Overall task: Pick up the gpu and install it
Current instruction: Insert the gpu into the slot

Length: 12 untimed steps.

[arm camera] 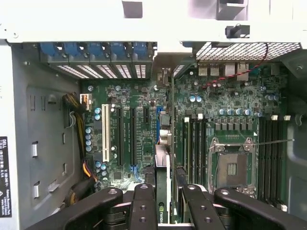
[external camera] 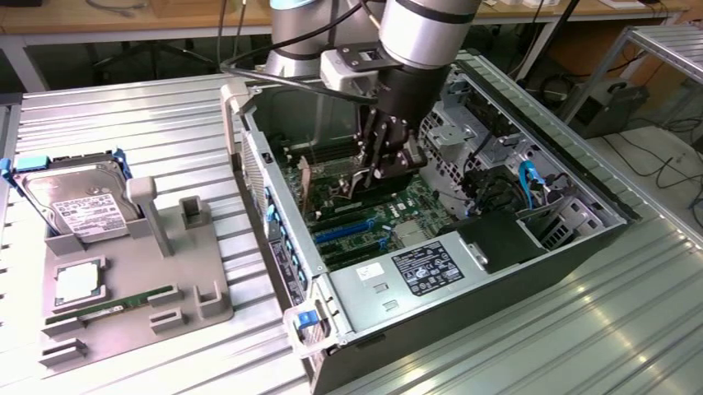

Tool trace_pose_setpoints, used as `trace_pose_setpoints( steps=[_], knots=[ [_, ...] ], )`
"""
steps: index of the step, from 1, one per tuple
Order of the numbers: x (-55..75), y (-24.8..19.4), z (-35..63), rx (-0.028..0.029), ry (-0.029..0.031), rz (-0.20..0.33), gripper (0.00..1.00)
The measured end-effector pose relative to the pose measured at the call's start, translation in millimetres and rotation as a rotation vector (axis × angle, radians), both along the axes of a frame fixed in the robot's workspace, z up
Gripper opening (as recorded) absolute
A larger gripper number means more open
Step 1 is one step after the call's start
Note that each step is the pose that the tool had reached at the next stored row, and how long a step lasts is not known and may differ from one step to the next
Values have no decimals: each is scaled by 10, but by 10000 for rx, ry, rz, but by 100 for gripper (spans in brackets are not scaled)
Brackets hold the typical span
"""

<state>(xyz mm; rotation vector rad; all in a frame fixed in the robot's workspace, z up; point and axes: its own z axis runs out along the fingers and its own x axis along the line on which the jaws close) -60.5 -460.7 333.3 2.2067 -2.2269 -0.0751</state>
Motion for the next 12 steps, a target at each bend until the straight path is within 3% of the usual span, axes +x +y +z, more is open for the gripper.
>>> trace_pose_setpoints(
  steps=[12],
  knots=[
    [-38, -18, -234, 1, 0, 6, 26]
  ],
)
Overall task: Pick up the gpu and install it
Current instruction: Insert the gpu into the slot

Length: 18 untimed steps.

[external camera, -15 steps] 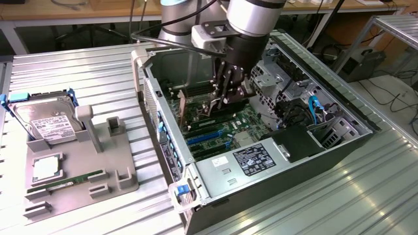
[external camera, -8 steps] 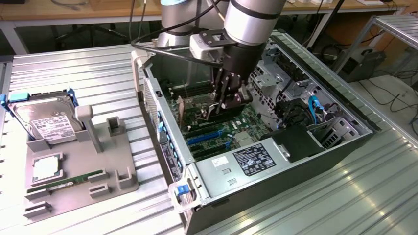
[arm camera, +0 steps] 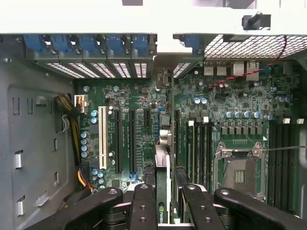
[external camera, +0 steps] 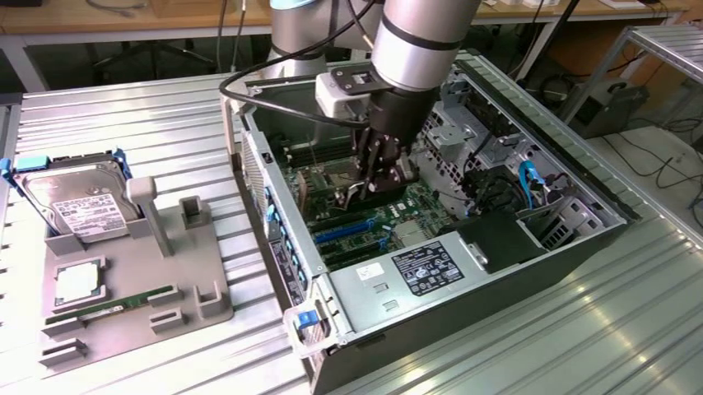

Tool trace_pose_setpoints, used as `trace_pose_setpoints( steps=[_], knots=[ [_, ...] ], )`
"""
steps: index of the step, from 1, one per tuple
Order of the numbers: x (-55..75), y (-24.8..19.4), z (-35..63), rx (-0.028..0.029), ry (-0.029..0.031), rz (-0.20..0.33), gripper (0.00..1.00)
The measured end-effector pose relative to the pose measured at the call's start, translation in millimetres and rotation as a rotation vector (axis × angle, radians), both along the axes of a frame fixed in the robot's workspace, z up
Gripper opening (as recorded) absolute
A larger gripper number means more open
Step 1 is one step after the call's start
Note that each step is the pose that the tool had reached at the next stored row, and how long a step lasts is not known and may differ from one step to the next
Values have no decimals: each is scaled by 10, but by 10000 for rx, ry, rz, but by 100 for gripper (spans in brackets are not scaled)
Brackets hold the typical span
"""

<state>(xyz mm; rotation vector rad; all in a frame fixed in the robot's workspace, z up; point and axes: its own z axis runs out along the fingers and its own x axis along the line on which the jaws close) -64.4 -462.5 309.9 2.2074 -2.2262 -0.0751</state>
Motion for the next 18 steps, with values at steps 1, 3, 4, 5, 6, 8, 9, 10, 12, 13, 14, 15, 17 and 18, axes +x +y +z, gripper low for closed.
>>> trace_pose_setpoints(
  steps=[1, 3, 4, 5, 6, 8, 9, 10, 12, 13, 14, 15, 17, 18],
  knots=[
    [-4, -7, -18, 0, 0, 1, 26],
    [-15, -20, -59, 0, 0, 0, 26],
    [-21, -21, -78, 0, 0, -1, 26],
    [-26, -21, -96, 0, 1, -1, 26],
    [-34, -21, -121, -1, 1, 0, 26],
    [-51, -21, -159, 0, 0, -2, 26],
    [-58, -21, -178, 0, 0, -5, 26],
    [-64, -21, -196, 1, 0, -11, 26],
    [-70, -20, -228, 0, 0, -19, 26],
    [-72, -19, -245, 0, 0, -23, 26],
    [-74, -19, -262, 0, 0, -24, 26],
    [-76, -19, -286, -1, 1, -25, 26],
    [-77, -18, -341, 0, 1, -25, 26],
    [-77, -17, -355, 0, 0, -25, 26]
  ],
)
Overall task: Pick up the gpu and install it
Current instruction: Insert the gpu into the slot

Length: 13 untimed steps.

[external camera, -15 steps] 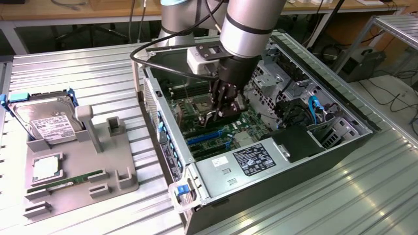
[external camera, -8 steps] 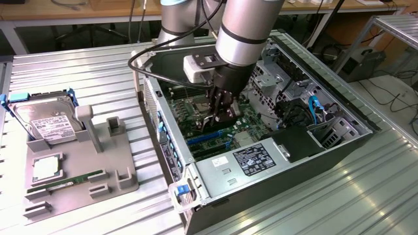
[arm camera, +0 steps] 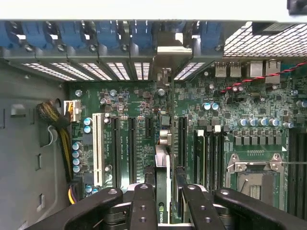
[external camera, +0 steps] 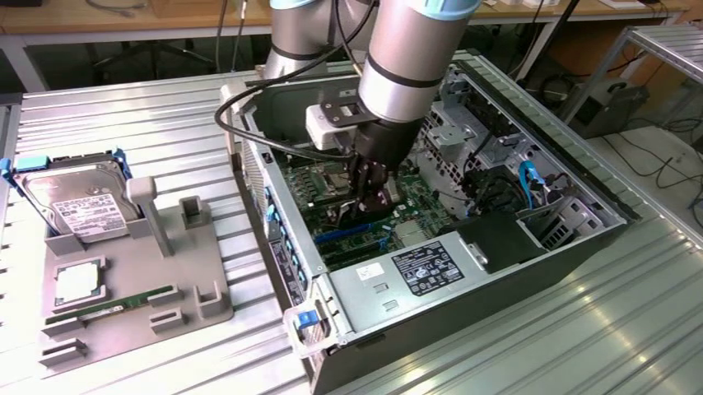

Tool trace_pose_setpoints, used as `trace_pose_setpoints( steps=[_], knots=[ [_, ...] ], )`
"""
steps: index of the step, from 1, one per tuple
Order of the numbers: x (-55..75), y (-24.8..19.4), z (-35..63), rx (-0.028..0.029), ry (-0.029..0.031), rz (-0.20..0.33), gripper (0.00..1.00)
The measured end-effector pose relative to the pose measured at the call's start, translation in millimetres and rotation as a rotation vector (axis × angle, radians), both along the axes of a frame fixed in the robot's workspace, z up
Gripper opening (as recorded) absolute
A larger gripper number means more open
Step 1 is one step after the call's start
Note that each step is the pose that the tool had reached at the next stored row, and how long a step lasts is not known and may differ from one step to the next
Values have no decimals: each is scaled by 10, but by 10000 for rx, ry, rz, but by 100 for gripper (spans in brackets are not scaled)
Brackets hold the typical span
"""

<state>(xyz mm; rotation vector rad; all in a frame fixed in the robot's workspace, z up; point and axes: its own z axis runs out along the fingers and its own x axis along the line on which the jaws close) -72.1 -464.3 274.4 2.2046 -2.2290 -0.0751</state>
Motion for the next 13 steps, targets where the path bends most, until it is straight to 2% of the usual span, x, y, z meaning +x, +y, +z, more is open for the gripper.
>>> trace_pose_setpoints(
  steps=[6, 13],
  knots=[
    [0, 1, -22, 0, 0, 0, 26],
    [-11, 1, -48, 35, 0, 0, 26]
  ],
)
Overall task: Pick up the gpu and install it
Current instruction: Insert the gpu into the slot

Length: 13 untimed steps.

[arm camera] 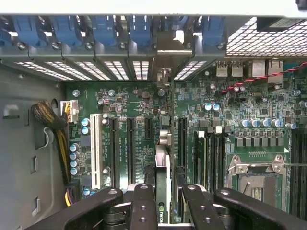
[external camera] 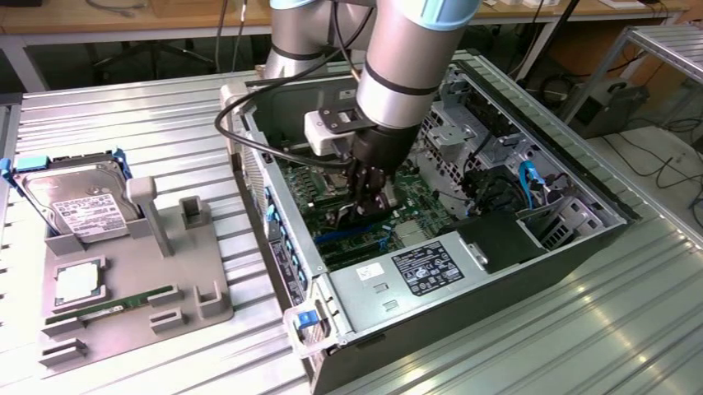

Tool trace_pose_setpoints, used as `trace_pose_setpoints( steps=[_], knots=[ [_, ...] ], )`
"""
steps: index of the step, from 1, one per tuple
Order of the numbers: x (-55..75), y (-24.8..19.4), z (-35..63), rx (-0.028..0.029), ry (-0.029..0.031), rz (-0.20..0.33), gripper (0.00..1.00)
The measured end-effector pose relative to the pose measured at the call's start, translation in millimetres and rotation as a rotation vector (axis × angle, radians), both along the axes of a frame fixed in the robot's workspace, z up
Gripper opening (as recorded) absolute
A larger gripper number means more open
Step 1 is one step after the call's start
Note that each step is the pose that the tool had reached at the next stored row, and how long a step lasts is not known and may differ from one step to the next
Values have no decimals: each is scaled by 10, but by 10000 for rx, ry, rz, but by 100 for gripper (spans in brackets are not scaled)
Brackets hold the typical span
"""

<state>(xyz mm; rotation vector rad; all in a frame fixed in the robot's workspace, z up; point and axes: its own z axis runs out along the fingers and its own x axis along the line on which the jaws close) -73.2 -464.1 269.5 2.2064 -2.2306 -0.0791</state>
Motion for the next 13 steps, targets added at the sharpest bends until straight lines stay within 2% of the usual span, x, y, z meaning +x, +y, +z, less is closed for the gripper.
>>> trace_pose_setpoints(
  steps=[5, 13],
  knots=[
    [-5, 3, -28, 6, 3, 16, 26],
    [-5, 35, -38, 55, 17, 117, 26]
  ],
)
